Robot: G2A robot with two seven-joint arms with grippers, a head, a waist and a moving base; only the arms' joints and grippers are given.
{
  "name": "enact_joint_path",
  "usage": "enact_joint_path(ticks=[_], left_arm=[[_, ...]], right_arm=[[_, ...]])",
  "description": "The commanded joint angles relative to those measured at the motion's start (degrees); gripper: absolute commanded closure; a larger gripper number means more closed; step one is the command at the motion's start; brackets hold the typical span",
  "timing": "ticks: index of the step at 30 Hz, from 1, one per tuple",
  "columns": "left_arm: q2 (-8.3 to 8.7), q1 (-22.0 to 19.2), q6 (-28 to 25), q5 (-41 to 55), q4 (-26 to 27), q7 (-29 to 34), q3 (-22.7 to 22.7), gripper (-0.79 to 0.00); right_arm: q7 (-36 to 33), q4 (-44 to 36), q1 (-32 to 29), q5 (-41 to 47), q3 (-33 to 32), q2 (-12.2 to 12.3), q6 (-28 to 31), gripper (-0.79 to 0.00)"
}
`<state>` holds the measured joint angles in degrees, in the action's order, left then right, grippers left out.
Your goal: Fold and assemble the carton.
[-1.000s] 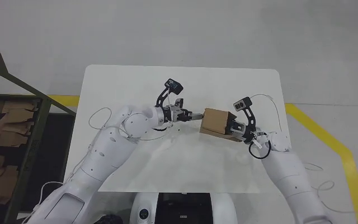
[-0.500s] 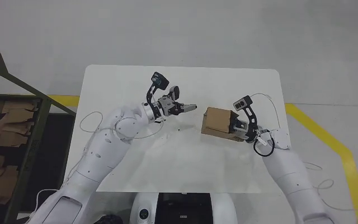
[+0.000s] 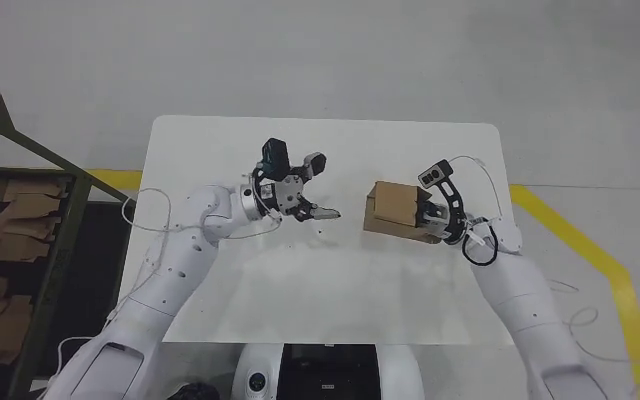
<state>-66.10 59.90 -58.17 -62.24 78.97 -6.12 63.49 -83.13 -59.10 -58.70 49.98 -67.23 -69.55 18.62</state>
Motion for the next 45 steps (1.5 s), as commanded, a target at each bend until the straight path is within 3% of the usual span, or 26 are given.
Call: enact_joint_path(ticks=[1, 11, 16, 22, 37, 40, 43, 45], left_arm=[[0.29, -0.27, 0.17, -2.61, -0.26, -3.58, -2.17, -0.785], [3.31, -5.30, 0.17, -8.48, 0.54, -11.72, -12.79, -0.785], [3.77, -8.33, 0.17, -10.07, -1.58, -14.20, -16.65, -0.785], [3.27, -10.71, 0.17, -9.43, -3.27, -14.98, -18.71, -0.785], [0.53, -13.23, 0.27, -2.54, -6.59, -8.40, -22.20, -0.785], [0.30, -13.17, 0.31, -1.65, -6.70, -7.83, -22.07, -0.622], [0.15, -12.98, 0.78, -1.38, -6.68, -7.22, -21.78, -0.597], [0.08, -12.81, 0.99, -1.05, -6.87, -6.77, -21.57, -0.465]], right_arm=[[-0.33, 0.49, 0.52, -0.17, 0.22, -0.08, -0.14, 0.000], [-2.09, 3.05, 2.63, -0.64, 1.83, -0.68, -0.58, 0.000], [-2.62, 3.44, 2.95, -0.47, 2.49, -0.99, -0.10, 0.000], [-2.11, 2.51, 2.35, -1.29, 2.96, -1.14, 0.42, 0.000], [0.98, 1.25, 1.27, -4.04, 4.41, -1.61, 2.18, 0.000], [1.34, 1.02, 1.17, -4.43, 4.39, -1.61, 2.33, 0.000], [1.49, 0.76, 1.06, -4.62, 4.31, -1.60, 2.41, 0.000], [1.60, 0.63, 1.00, -4.77, 4.24, -1.59, 2.45, 0.000]])
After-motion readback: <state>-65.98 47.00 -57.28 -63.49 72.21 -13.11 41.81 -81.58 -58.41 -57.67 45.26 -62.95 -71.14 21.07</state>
